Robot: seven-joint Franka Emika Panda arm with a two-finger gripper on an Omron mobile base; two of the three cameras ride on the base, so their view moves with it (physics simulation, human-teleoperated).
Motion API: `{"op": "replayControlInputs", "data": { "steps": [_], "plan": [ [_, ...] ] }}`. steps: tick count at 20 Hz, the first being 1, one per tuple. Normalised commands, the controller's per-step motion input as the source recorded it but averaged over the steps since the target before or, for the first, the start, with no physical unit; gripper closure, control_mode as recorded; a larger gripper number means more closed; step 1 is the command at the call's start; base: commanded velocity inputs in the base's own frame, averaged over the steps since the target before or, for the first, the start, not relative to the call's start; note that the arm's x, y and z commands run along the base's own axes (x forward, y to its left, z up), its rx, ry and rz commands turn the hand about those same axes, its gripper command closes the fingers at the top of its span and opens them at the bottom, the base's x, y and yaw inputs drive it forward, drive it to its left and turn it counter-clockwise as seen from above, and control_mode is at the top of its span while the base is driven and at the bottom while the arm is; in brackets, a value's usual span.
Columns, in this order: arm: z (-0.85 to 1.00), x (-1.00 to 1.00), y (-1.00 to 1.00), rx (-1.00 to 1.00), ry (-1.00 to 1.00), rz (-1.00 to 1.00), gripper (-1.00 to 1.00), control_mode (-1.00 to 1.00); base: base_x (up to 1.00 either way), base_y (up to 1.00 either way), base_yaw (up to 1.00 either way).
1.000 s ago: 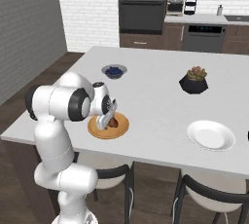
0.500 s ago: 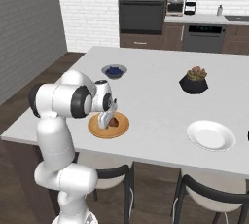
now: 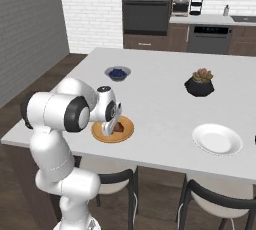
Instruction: Pick the chicken drumstick and corn from their plates and place them in the bowl. Then put the bowl in the fridge.
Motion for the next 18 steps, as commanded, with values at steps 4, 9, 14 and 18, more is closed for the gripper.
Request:
{"op": "replayControlInputs", "data": {
  "steps": [4,9,14,18],
  "plan": [
    [0.77,-0.61,-0.07,0.00,-0.12,-0.02,1.00,-1.00,0.00,0.00,0.00],
    [1.00,-0.72,0.06,0.01,-0.11,-0.16,1.00,-1.00,0.00,0.00,0.00],
    [0.97,-0.27,0.08,0.19,0.07,-0.49,1.00,-1.00,0.00,0.00,0.00],
    [0.55,-0.23,0.00,0.30,0.03,-0.80,1.00,-1.00,0.00,0.00,0.00]
  ]
}}
